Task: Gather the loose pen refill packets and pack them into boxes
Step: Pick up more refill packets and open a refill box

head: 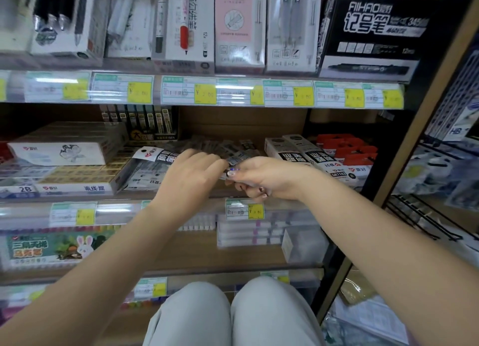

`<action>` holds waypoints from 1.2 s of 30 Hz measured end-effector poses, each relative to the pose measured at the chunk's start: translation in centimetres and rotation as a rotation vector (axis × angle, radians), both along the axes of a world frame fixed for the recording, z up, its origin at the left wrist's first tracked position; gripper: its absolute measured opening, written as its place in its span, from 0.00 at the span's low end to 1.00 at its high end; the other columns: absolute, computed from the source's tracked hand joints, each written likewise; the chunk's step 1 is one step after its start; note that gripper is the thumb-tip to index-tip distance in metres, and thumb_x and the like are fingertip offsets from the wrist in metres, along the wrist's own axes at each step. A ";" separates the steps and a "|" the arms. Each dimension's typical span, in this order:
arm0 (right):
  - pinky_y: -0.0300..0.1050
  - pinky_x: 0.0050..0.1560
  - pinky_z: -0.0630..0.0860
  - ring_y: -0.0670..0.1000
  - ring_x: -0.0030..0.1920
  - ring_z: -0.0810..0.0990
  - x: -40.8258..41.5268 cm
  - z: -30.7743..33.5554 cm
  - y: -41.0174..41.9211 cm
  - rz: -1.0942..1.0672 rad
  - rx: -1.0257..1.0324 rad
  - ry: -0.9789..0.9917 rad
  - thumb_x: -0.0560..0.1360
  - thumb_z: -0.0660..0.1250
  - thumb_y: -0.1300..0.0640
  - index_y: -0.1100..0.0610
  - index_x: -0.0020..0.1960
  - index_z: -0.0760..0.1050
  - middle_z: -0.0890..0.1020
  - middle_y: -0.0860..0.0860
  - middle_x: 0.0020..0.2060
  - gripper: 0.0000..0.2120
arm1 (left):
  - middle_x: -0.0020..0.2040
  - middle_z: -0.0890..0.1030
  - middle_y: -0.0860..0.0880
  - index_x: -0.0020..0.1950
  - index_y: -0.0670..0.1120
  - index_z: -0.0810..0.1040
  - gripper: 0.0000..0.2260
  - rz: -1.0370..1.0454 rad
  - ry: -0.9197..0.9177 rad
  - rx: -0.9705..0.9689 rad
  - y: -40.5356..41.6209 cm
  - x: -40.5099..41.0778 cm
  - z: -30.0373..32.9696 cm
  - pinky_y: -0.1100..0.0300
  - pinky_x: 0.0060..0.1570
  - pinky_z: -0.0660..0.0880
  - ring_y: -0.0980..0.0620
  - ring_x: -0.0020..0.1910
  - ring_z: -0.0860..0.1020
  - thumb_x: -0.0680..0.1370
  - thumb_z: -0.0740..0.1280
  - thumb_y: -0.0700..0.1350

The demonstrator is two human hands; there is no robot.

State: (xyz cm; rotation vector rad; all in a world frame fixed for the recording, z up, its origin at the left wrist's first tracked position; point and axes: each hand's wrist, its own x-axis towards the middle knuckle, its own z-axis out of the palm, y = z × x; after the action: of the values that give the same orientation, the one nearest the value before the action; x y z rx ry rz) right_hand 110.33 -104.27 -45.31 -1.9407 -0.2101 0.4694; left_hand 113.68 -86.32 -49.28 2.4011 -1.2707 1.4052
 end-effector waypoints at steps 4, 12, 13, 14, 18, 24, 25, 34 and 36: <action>0.36 0.21 0.56 0.43 0.21 0.61 -0.3 -1.0 0.5 -0.120 0.049 -0.085 0.79 0.61 0.58 0.57 0.40 0.68 0.68 0.50 0.31 0.09 | 0.49 0.81 0.42 0.48 0.40 0.77 0.09 0.082 0.044 -0.117 -0.5 -0.6 -0.6 0.45 0.61 0.65 0.42 0.53 0.78 0.72 0.59 0.35; 0.45 0.35 0.65 0.51 0.34 0.71 -2.2 -2.3 1.8 -0.398 -0.202 -0.433 0.78 0.60 0.53 0.56 0.47 0.71 0.73 0.51 0.34 0.06 | 0.69 0.66 0.42 0.71 0.39 0.61 0.25 0.117 0.801 -0.912 -2.9 -4.1 -1.7 0.51 0.69 0.62 0.46 0.69 0.64 0.76 0.63 0.40; 0.45 0.36 0.65 0.51 0.36 0.72 -2.6 -2.5 2.3 -0.398 -0.216 -0.465 0.78 0.60 0.54 0.57 0.49 0.72 0.75 0.52 0.37 0.07 | 0.69 0.68 0.44 0.72 0.40 0.61 0.25 0.061 0.982 -1.041 -3.4 -4.4 -1.5 0.53 0.67 0.64 0.49 0.67 0.67 0.77 0.64 0.44; 0.45 0.36 0.65 0.51 0.38 0.73 -2.9 -2.7 2.7 -0.393 -0.215 -0.483 0.78 0.61 0.54 0.58 0.50 0.72 0.77 0.53 0.39 0.08 | 0.66 0.72 0.45 0.71 0.41 0.64 0.24 -0.024 1.154 -1.154 -3.8 -4.4 -1.4 0.53 0.65 0.67 0.50 0.64 0.71 0.77 0.65 0.48; 0.39 0.33 0.65 0.47 0.36 0.72 -3.6 -4.0 3.8 -0.384 -0.179 -0.480 0.78 0.61 0.54 0.54 0.46 0.69 0.75 0.49 0.37 0.04 | 0.47 0.79 0.37 0.53 0.33 0.74 0.17 -0.317 1.431 -1.431 -4.8 -4.7 -1.5 0.44 0.54 0.76 0.45 0.46 0.78 0.77 0.65 0.48; 0.30 0.31 0.67 0.42 0.36 0.73 -4.3 -5.2 3.9 -0.478 -0.107 -0.508 0.77 0.61 0.53 0.54 0.49 0.73 0.76 0.46 0.37 0.05 | 0.44 0.82 0.35 0.51 0.33 0.77 0.12 -0.273 1.386 -1.481 -5.3 -5.1 -1.9 0.54 0.43 0.78 0.45 0.41 0.81 0.79 0.64 0.43; 0.31 0.30 0.67 0.41 0.35 0.72 -4.5 -5.3 4.0 -0.497 -0.100 -0.517 0.78 0.60 0.52 0.53 0.48 0.73 0.75 0.44 0.35 0.06 | 0.42 0.81 0.35 0.49 0.34 0.77 0.11 -0.266 1.378 -1.483 -5.3 -5.1 -2.0 0.52 0.43 0.78 0.44 0.40 0.80 0.79 0.64 0.43; 0.51 0.52 0.73 0.54 0.50 0.76 -4.4 -5.7 3.5 -0.678 -0.065 -0.549 0.81 0.53 0.57 0.58 0.55 0.73 0.79 0.54 0.48 0.12 | 0.39 0.85 0.46 0.49 0.43 0.78 0.03 -0.242 1.394 -1.516 -4.6 -5.3 -2.5 0.49 0.46 0.80 0.48 0.40 0.83 0.78 0.66 0.41; 0.52 0.51 0.75 0.53 0.50 0.76 -4.1 -5.9 3.6 -0.692 -0.025 -0.524 0.80 0.54 0.57 0.56 0.55 0.73 0.79 0.52 0.49 0.11 | 0.41 0.85 0.43 0.48 0.44 0.79 0.03 -0.253 1.404 -1.492 -4.8 -5.5 -2.6 0.43 0.49 0.78 0.43 0.43 0.83 0.78 0.66 0.41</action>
State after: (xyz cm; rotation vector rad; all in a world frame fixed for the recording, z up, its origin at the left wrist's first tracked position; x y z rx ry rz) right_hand 106.24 -100.62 -51.21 -1.9796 0.1417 -0.4965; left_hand 108.17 -91.15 -51.87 1.2895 0.0293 0.0662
